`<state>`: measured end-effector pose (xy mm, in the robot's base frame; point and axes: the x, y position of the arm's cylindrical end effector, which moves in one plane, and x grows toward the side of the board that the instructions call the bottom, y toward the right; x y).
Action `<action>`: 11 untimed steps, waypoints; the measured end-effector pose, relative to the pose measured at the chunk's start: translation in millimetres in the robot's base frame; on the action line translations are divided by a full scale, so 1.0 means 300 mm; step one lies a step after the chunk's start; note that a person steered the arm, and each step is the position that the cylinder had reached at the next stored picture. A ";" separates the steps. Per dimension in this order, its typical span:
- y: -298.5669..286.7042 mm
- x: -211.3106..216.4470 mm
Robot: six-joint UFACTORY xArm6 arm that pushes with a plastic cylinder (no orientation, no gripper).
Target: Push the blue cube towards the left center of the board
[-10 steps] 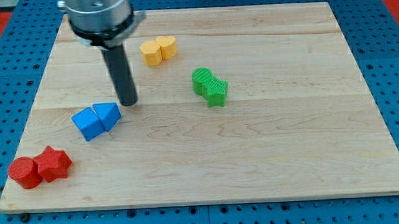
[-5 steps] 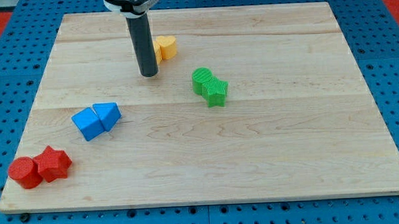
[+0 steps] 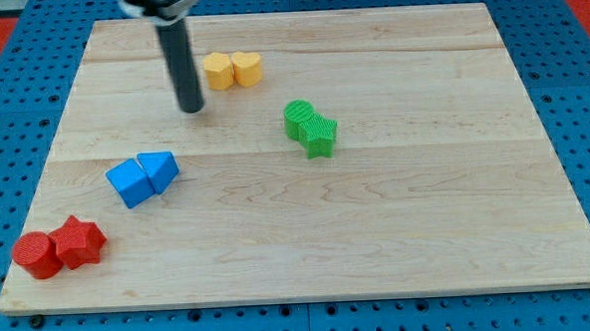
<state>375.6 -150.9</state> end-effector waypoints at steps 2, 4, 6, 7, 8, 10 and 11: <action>-0.359 0.243; -0.346 0.542; -0.189 0.533; -0.159 0.464; -0.177 0.337; -0.227 0.117; -0.240 0.231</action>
<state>444.8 -223.0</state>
